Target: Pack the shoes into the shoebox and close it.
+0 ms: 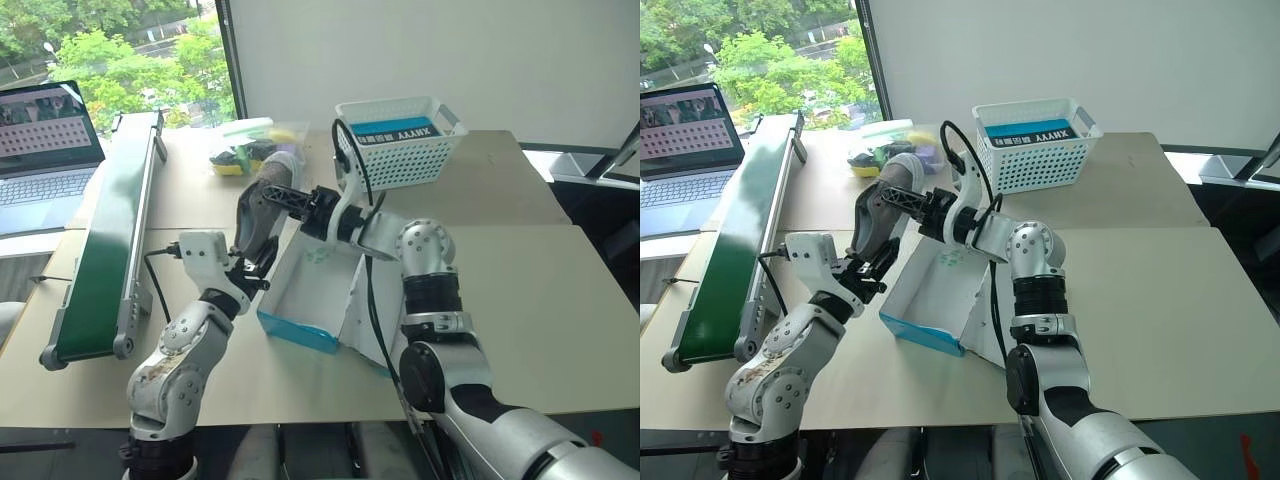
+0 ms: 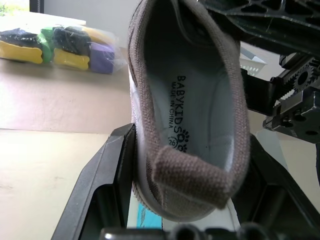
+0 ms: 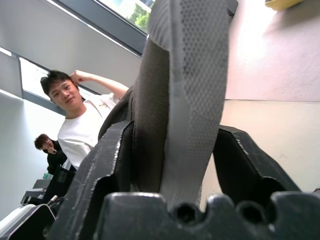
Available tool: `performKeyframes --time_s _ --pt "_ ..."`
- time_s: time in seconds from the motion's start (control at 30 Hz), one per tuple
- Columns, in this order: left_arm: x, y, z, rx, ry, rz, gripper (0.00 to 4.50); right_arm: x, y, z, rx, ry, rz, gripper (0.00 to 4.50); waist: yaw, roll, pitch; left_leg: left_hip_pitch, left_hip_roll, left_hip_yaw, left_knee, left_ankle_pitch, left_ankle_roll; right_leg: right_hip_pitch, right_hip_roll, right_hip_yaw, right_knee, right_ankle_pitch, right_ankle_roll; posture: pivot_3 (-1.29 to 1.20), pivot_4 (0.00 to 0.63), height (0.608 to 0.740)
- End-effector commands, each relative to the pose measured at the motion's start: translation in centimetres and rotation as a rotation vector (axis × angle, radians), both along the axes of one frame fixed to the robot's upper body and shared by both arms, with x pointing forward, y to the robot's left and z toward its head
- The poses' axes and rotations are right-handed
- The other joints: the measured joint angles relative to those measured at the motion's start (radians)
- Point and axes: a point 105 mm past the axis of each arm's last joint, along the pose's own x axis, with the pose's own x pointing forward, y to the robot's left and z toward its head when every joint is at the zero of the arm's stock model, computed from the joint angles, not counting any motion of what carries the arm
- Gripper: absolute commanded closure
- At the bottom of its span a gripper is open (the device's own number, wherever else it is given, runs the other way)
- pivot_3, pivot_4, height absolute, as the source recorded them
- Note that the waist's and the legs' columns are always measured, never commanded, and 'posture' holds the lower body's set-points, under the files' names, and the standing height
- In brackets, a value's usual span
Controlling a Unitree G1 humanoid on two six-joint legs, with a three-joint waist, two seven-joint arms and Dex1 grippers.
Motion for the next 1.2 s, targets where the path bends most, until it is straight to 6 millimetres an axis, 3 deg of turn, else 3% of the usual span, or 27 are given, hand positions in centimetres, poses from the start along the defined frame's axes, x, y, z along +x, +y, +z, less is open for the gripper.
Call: performKeyframes --time_s 0.03,0.07,0.3,0.37,0.47,0.57,0.7,0.8,0.97,1.2 --pt "-0.1 0.3 1.0 0.015 -0.045 0.016 2.29 -0.4 0.5 2.5 0.053 -0.069 0.021 3.37 0.000 0.000 0.000 0.000 0.000 0.000 0.000 0.000 0.000 0.000 0.000 0.000 0.000 0.000 0.000 0.00 0.150 0.738" --pt "0.0 0.3 1.0 0.022 -0.043 0.017 2.29 -0.4 0.5 2.5 0.054 -0.068 0.022 3.58 0.000 0.000 0.000 0.000 0.000 0.000 0.000 0.000 0.000 0.000 0.000 0.000 0.000 0.000 0.000 0.00 0.150 0.738" --pt "0.0 0.4 0.3 0.077 -0.033 0.032 2.29 -0.8 0.6 3.1 0.090 -0.047 0.022 3.58 0.000 0.000 0.000 0.000 0.000 0.000 0.000 0.000 0.000 0.000 0.000 0.000 0.000 0.000 0.000 0.00 0.150 0.738" --pt "-0.1 0.3 0.4 0.100 -0.047 0.021 1.40 -0.6 0.4 3.3 0.103 -0.037 -0.001 3.61 0.000 0.000 0.000 0.000 0.000 0.000 0.000 0.000 0.000 0.000 0.000 0.000 0.000 0.000 0.000 0.00 0.150 0.738" --pt "-0.4 -0.4 0.4 0.164 -0.060 -0.016 0.67 0.4 -0.4 3.2 0.071 -0.023 -0.100 3.61 0.000 0.000 0.000 0.000 0.000 0.000 0.000 0.000 0.000 0.000 0.000 0.000 0.000 0.000 0.000 0.00 0.150 0.738" --pt "-1.0 -1.1 0.5 0.193 -0.083 -0.067 0.67 1.9 -1.8 2.8 0.016 0.003 -0.226 3.61 0.000 0.000 0.000 0.000 0.000 0.000 0.000 0.000 0.000 0.000 0.000 0.000 0.000 0.000 0.000 0.00 0.150 0.738" --pt "-2.4 -0.8 0.3 0.244 -0.092 -0.149 0.67 3.0 -5.1 1.2 -0.189 0.070 -0.369 3.61 -0.003 0.000 0.000 -0.001 0.000 0.000 0.000 0.000 0.000 -0.002 0.000 0.000 0.000 0.000 0.000 0.00 0.150 0.738" --pt "-2.8 0.1 -0.3 0.290 -0.072 -0.161 0.67 2.2 -7.1 -0.5 -0.270 0.184 -0.400 3.61 0.000 0.001 0.000 -0.001 0.000 0.000 -0.001 0.000 0.000 -0.002 0.000 0.000 0.000 0.000 0.000 0.00 0.150 0.738" --pt "-2.5 0.9 -0.8 0.315 -0.057 -0.158 0.67 -0.8 -8.4 -2.6 -0.446 0.277 -0.344 3.61 0.002 0.001 0.000 -0.002 0.000 0.000 -0.001 0.000 0.000 -0.001 0.000 0.000 -0.001 0.000 0.000 0.00 0.150 0.738" --pt "-2.2 -0.1 -1.1 0.304 -0.061 -0.185 0.67 -1.1 -10.3 -4.3 -0.624 0.312 -0.418 3.61 0.000 0.001 0.001 -0.001 0.000 0.001 -0.001 0.000 0.000 -0.001 0.000 0.000 -0.001 0.000 0.000 0.00 0.150 0.738"
